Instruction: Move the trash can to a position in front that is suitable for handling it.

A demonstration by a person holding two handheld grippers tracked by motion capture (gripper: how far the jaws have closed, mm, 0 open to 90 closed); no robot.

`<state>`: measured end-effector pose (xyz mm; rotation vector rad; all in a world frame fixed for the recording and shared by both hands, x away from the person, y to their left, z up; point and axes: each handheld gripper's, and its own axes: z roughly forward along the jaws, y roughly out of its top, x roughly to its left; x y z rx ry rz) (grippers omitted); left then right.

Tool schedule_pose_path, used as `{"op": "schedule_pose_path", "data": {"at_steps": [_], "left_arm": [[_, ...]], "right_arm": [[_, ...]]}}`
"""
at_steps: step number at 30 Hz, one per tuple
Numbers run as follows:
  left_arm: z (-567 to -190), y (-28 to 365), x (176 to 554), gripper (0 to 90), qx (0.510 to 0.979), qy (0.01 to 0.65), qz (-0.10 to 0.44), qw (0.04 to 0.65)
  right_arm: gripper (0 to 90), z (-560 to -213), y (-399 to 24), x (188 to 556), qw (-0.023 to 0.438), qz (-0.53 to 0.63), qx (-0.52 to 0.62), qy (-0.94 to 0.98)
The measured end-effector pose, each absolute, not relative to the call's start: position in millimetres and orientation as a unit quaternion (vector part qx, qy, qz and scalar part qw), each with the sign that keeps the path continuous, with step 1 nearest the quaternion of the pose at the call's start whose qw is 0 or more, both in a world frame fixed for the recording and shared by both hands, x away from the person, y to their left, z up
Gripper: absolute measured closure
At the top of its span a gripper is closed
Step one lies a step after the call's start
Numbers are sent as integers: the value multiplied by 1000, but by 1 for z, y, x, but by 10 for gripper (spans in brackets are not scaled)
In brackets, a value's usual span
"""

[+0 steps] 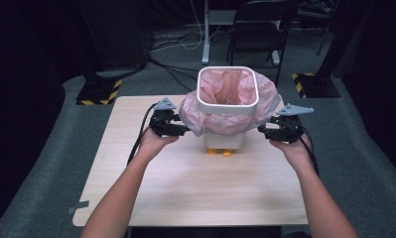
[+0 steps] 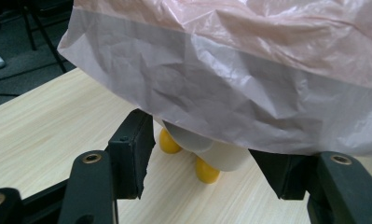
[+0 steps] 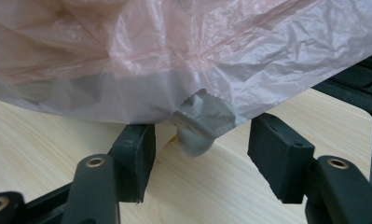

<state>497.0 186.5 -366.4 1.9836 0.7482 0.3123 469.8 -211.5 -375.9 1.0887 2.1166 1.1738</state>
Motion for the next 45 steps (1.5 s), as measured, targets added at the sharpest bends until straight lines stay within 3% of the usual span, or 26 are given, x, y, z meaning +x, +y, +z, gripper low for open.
{"op": "schedule_pose_path", "data": {"at_steps": [19, 26, 38, 45], "left_arm": [[-369, 177, 508, 499, 808, 311, 127, 485], [-370, 178, 511, 589, 806, 316, 132, 483], [-370, 176, 515, 624, 808, 316, 136, 479], [-371, 175, 519, 639, 805, 321, 126, 483]], "right_arm": [[498, -371, -202, 482, 255, 438, 381, 773], [617, -369, -199, 484, 264, 426, 370, 782], [594, -368, -201, 488, 253, 430, 369, 785], [625, -370, -200, 491, 241, 436, 372, 784]]}}
